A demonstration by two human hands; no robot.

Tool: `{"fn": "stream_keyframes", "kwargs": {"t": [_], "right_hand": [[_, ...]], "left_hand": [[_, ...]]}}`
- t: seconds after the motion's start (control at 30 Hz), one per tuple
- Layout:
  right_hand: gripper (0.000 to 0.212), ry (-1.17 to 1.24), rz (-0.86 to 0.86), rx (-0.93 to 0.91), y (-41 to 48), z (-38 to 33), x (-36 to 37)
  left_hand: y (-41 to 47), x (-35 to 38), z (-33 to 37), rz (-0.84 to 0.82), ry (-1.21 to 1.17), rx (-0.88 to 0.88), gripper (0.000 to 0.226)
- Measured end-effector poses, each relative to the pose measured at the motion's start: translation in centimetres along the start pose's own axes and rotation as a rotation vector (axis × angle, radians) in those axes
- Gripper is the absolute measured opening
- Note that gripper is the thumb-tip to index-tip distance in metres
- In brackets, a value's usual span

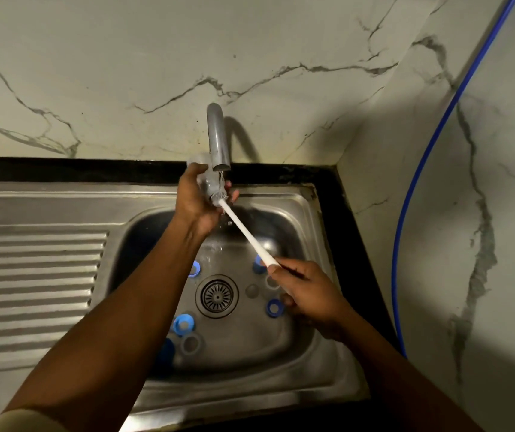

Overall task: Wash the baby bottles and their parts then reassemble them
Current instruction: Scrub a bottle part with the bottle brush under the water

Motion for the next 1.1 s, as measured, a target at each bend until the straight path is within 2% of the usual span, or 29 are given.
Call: {"fn": "stream_keyframes", "kwargs": {"t": [0.03, 0.07, 0.13, 0.17, 0.27, 0.3, 0.37, 0.43, 0.5, 0.53, 0.6, 0.67, 0.7, 0.8, 0.83, 0.9, 0.93, 1.0, 1.07, 1.1], "right_hand": [[0.031, 0.204, -0.146, 0.131, -0.6, 0.8, 1.4], [0.036, 0.305, -0.246, 0.214, -1.3, 1.1, 2.2], [0.038, 0.287, -0.292, 0.229, -1.4, 1.8, 2.5], [0.035, 0.186, -0.221, 0.159, -1.0, 1.9, 1.8], [0.038, -0.578, 0.142, -0.250, -0.2, 0.4, -1.6], [0.038, -0.671, 0.205, -0.325, -0.3, 0.1, -2.0], [0.022, -0.585, 0.273, -0.361, -0.4, 0.1, -2.2], [0.010, -0.318, 0.238, -0.232, 0.0, 0.5, -1.8], [0.015, 0.111, -0.012, -0.021, -0.1, 0.8, 0.7], [0.022, 0.219, -0.135, 0.061, -0.5, 0.4, 1.9], [0.030, 0.247, -0.301, 0.113, -1.1, -0.7, 3.2], [0.030, 0.213, -0.272, 0.075, -0.6, -1.2, 2.9], [0.030, 0.081, -0.174, 0.007, 0.0, -1.5, 2.0], [0.036, -0.831, 0.191, -0.210, 1.3, -3.1, -1.2], [0.038, -0.956, 0.263, -0.224, 1.4, -3.2, -1.8], [0.030, -0.826, 0.308, -0.268, 1.7, -2.7, -2.5], [0.023, -0.711, 0.306, -0.273, 2.1, -2.2, -2.8], [0.013, -0.546, 0.261, -0.264, 2.5, -1.5, -2.9], [0.019, -0.473, 0.180, -0.285, 2.7, -1.7, -2.5], [0.025, -0.455, 0.136, -0.285, 3.0, -1.6, -2.3]], "left_hand": [[-0.2, 0.4, -0.3, -0.082, -0.082, -0.081, 0.043], [-0.3, 0.6, -0.1, -0.135, -0.141, -0.122, 0.041], [-0.9, 0.9, 0.3, -0.162, -0.158, -0.105, 0.047], [-0.9, 0.9, 0.3, -0.129, -0.144, -0.084, 0.053], [-0.6, -1.4, 1.4, 0.171, 0.046, 0.147, 0.052], [-0.4, -2.1, 2.2, 0.234, 0.100, 0.214, 0.054], [0.3, -1.3, 2.2, 0.113, 0.082, 0.150, 0.067], [0.3, 0.2, 1.4, -0.070, -0.029, -0.007, 0.070], [-0.1, 1.0, 0.6, -0.184, -0.098, -0.095, 0.063], [-0.3, 1.3, 0.3, -0.222, -0.116, -0.118, 0.059], [-0.6, 1.9, -0.1, -0.242, -0.166, -0.136, 0.050], [-0.5, 1.8, -0.1, -0.175, -0.146, -0.112, 0.039], [-0.3, 1.4, 0.0, -0.106, -0.083, -0.081, 0.035], [0.2, -0.3, 2.1, 0.086, 0.198, 0.146, 0.042], [0.4, -0.5, 2.6, 0.097, 0.248, 0.204, 0.040], [0.3, -0.2, 2.3, 0.062, 0.310, 0.192, 0.026], [0.1, -0.3, 1.9, 0.041, 0.328, 0.164, 0.027], [-0.3, -0.9, 1.8, 0.038, 0.376, 0.165, 0.047], [-0.3, -2.4, 2.6, 0.089, 0.505, 0.252, 0.081], [-0.5, -2.7, 3.2, 0.111, 0.620, 0.309, 0.090]]}}
Point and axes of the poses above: each hand's wrist, its own y-axis towards the middle knuckle, its own x-axis out of the palm, z = x × y, the point moved 9 cm from there along y, towards the middle knuckle, and after that the axes turned 5 degrees about -y, right-handed, at the moved point
